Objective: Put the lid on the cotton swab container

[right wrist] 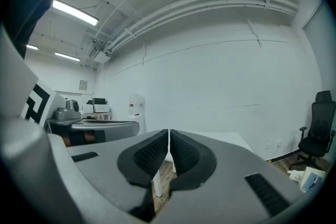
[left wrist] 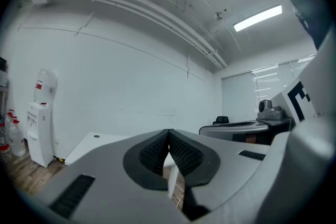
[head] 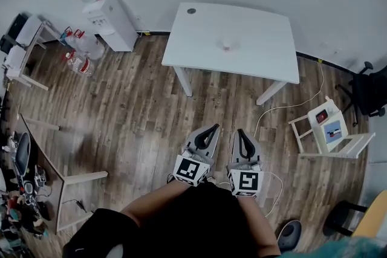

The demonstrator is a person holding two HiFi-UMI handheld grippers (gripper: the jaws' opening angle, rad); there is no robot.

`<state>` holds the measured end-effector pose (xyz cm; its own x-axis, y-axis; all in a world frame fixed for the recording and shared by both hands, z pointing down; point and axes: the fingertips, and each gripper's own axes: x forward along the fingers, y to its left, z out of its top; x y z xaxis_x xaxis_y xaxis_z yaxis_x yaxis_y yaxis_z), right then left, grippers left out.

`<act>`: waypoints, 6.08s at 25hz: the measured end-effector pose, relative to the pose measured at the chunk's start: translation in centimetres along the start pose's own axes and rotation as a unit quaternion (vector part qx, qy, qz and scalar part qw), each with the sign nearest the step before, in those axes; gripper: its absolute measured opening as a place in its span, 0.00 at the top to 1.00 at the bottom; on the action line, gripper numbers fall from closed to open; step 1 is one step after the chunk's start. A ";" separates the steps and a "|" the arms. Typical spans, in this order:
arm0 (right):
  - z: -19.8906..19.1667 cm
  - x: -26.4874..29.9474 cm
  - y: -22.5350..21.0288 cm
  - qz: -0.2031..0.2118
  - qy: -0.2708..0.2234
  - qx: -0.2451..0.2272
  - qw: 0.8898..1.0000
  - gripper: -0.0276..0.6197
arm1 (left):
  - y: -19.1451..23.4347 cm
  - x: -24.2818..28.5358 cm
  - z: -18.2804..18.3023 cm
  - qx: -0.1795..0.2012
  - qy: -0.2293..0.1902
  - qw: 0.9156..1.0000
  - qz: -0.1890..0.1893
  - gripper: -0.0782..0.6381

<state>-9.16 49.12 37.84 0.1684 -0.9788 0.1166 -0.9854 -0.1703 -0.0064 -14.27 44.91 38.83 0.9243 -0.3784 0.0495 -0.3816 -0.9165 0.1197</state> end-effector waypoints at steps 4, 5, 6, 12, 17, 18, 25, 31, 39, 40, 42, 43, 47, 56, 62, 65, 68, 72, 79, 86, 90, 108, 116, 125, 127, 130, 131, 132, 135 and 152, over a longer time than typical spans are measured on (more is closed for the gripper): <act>0.3 6.0 -1.6 0.000 0.009 0.001 1.000 0.91 | 4.3 4.3 0.7 -0.004 0.002 1.000 -0.002 0.87; 0.4 7.4 -1.8 0.001 0.013 -0.001 1.000 0.91 | 5.5 5.2 0.9 -0.003 0.005 1.000 -0.003 0.87; 0.5 8.9 -2.1 0.002 0.017 -0.003 1.000 0.91 | 6.6 6.3 1.0 -0.003 0.008 1.000 -0.005 0.87; 1.5 16.2 -5.6 -0.013 0.035 -0.003 0.999 0.91 | 12.5 12.3 1.8 -0.005 0.018 1.000 -0.020 0.87; 1.6 21.6 -8.0 -0.032 0.049 -0.006 0.998 0.91 | 17.5 15.4 1.5 -0.015 0.027 0.999 -0.019 0.87; 1.6 22.6 -8.3 -0.036 0.052 -0.006 0.998 0.91 | 18.5 15.9 1.5 -0.017 0.027 0.999 -0.019 0.87; 1.5 26.6 -9.2 -0.015 0.063 -0.009 0.998 0.91 | 21.7 19.4 1.2 -0.028 0.017 0.999 -0.033 0.87; -0.1 28.8 -11.6 -0.019 0.062 0.019 0.998 0.91 | 24.7 20.8 -0.3 -0.021 0.045 0.999 -0.004 0.87; -0.1 36.6 -15.8 0.042 0.056 0.022 0.997 0.91 | 26.8 27.0 -2.0 -0.055 0.052 0.997 -0.012 0.87; 0.2 37.7 -16.1 0.053 0.056 0.021 0.997 0.91 | 27.0 28.0 -2.3 -0.059 0.055 0.997 -0.018 0.87; 0.3 39.6 -16.9 0.075 0.058 0.019 0.995 0.91 | 27.4 29.9 -2.8 -0.055 0.063 0.996 -0.010 0.87; 0.2 40.4 -17.3 0.085 0.059 0.018 0.994 0.91 | 27.6 30.9 -3.0 -0.047 0.068 0.997 -0.003 0.87; 0.0 43.8 -18.1 0.131 0.066 0.014 0.989 0.91 | 29.8 34.2 -5.7 -0.032 0.121 0.991 0.038 0.87; -1.5 49.2 -20.0 0.182 0.099 0.010 0.978 0.91 | 31.8 37.3 -11.0 -0.062 0.176 0.982 0.036 0.87; -2.4 52.0 -20.0 0.195 0.122 0.017 0.973 0.91 | 31.8 37.8 -15.5 -0.072 0.221 0.973 0.001 0.87; -3.4 52.8 -19.8 0.197 0.142 -0.001 0.970 0.91 | 31.4 38.4 -17.0 -0.049 0.233 0.970 -0.045 0.87; -4.4 53.8 -20.4 0.194 0.161 -0.007 0.968 0.91 | 31.3 39.9 -18.4 -0.052 0.234 0.967 -0.083 0.79; -6.6 54.1 -20.2 0.198 0.191 -0.019 0.961 0.91 | 31.1 40.7 -21.4 -0.056 0.259 0.955 -0.133 0.68; -10.0 54.1 -19.7 0.221 0.222 -0.044 0.949 0.91 | 31.0 42.1 -25.4 0.027 0.288 0.943 -0.164 0.57; -12.8 54.2 -19.1 0.243 0.263 -0.064 0.931 0.91 | 31.1 44.4 -26.6 0.051 0.296 0.938 -0.173 0.54; -14.7 54.1 -18.9 0.254 0.287 -0.073 0.921 0.87 | 30.6 45.4 -27.0 0.063 0.296 0.935 -0.185 0.51; -19.4 54.3 -17.8 0.308 0.357 -0.078 0.878 0.67 | 29.7 48.0 -28.0 0.072 0.294 0.929 -0.215 0.51; -20.2 54.2 -17.4 0.330 0.374 -0.096 0.861 0.73 | 29.5 48.1 -28.0 0.066 0.291 0.929 -0.218 0.51; -21.3 54.3 -17.2 0.346 0.398 -0.113 0.842 0.57 | 29.5 48.0 -28.0 0.063 0.287 0.930 -0.220 0.51; -21.3 54.4 -17.0 0.350 0.400 -0.111 0.840 0.57 | 29.5 48.1 -28.0 0.063 0.287 0.930 -0.220 0.51; -21.3 54.4 -16.8 0.353 0.398 -0.113 0.839 0.57 | 29.4 48.2 -28.0 0.062 0.286 0.931 -0.219 0.51; -21.4 54.3 -16.7 0.353 0.399 -0.110 0.839 0.57 | 29.4 48.2 -27.9 0.061 0.286 0.931 -0.219 0.51; -21.5 54.2 -16.6 0.354 0.401 -0.106 0.838 0.57 | 29.4 48.2 -27.9 0.060 0.286 0.931 -0.218 0.51; -21.8 54.2 -16.8 0.350 0.404 -0.097 0.840 0.57 | 29.4 48.2 -28.0 0.059 0.287 0.931 -0.218 0.51; -22.4 54.6 -17.3 0.345 0.423 -0.080 0.834 0.57 | 29.5 48.0 -28.0 0.057 0.284 0.932 -0.218 0.51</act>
<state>16.49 1.18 66.54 -0.4518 -0.3958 0.7995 -0.8423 0.4845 -0.2361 18.84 3.30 72.51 0.8305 0.1337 0.5407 0.0629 -0.9871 0.1474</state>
